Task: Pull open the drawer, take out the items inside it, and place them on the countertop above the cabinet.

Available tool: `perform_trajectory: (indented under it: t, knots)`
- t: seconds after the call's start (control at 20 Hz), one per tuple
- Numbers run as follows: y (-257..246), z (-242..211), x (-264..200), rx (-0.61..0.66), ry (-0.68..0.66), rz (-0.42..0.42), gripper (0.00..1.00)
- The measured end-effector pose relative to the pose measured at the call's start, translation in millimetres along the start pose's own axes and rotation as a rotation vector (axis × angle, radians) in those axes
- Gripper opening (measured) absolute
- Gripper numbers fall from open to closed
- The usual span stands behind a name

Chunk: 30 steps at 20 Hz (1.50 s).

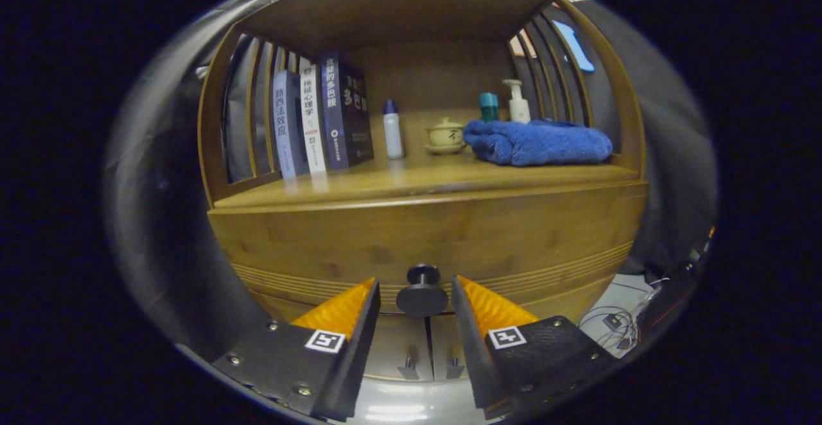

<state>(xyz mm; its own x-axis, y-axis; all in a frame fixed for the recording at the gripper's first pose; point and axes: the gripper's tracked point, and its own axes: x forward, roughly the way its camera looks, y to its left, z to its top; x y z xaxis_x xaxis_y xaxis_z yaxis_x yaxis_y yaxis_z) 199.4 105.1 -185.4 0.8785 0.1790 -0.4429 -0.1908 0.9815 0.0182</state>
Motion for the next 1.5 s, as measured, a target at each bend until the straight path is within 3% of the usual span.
perform_trajectory:
  t: [0.05,0.25,0.35,0.5,0.55,1.5]
  knots:
    - [-8.0,0.4,3.1,0.003,-0.001,-0.037,0.66]
    - [-10.7,0.6,20.6,0.01,0.016,-0.057,0.5]
    - [-10.3,-2.3,8.4,0.003,0.018,-0.064,0.41]
    - [-9.6,-3.1,6.7,-0.014,0.02,-0.078,0.36]
    - [-10.8,-3.6,2.9,-0.015,0.027,-0.077,0.27]
    - [-5.2,-52.5,-136.2,0.011,0.179,-0.189,0.27]
